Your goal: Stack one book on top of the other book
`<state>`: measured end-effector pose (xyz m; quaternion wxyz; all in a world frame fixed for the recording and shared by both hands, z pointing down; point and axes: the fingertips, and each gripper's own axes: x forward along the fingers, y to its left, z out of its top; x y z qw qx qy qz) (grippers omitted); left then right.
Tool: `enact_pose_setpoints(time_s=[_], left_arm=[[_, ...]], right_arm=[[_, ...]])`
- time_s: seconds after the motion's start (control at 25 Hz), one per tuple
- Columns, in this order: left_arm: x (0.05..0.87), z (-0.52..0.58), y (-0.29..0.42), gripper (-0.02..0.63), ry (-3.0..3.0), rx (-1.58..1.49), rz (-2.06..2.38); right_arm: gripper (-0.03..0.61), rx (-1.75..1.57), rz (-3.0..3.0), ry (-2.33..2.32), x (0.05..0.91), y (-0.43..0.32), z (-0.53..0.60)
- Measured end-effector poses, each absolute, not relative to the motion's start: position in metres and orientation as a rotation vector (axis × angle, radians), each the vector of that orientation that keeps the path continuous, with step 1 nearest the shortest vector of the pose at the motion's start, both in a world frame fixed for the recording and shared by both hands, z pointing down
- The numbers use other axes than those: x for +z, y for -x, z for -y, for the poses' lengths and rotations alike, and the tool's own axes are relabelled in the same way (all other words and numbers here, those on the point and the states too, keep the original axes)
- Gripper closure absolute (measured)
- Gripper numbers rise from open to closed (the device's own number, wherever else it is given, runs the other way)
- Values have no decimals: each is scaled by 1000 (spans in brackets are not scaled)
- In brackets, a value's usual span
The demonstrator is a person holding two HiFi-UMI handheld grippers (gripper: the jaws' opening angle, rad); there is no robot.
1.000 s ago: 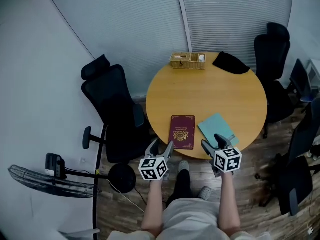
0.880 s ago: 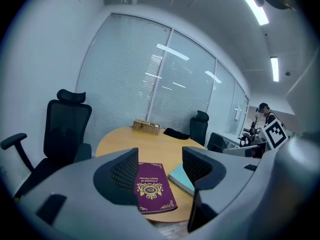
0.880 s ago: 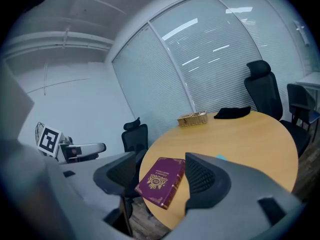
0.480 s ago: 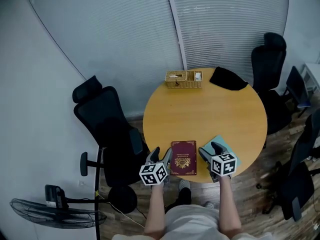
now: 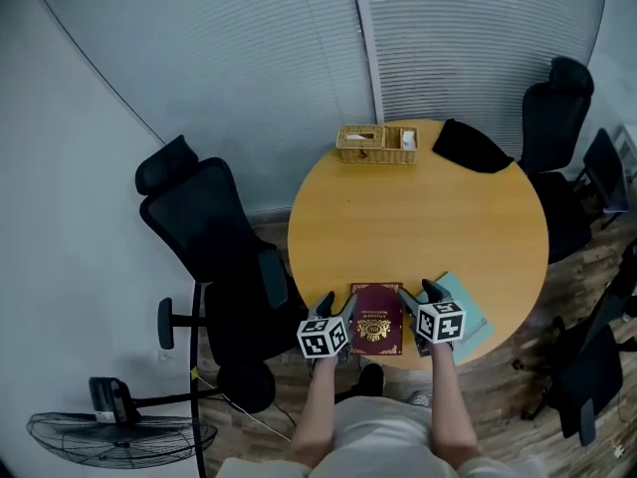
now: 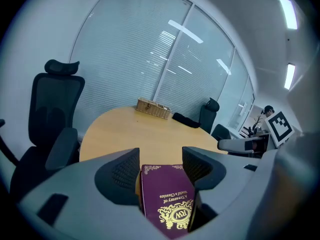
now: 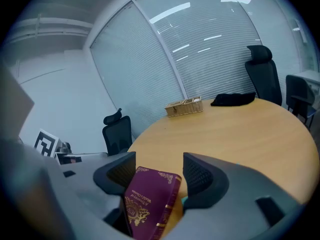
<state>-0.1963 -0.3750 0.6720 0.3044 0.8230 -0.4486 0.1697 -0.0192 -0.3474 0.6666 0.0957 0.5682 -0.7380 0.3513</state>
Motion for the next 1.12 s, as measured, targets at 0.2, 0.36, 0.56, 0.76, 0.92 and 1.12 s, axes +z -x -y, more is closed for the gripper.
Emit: enact_pose_setpoints(time_s=[0.2, 0.36, 0.56, 0.76, 0.92, 1.12], left_arm=[[718, 361, 200, 337, -2096, 523, 1146], [746, 348, 197, 337, -2053, 572, 1112], [770, 332, 195, 337, -2011, 612, 1075], [780, 327, 189, 337, -2013, 631, 1043], [789, 319, 186, 337, -2019, 669, 1017], [799, 307, 182, 357, -2000, 689, 974]], right_arm=[[285, 1066, 2116, -1602, 707, 34, 333], [285, 1143, 2086, -1586, 730, 39, 324], [285, 1186, 2047, -1513, 754, 56, 303], [285, 1244, 1988, -1508, 777, 70, 287], [285, 1304, 1944, -1498, 795, 77, 276], [287, 1427, 1924, -1502, 806, 83, 273]])
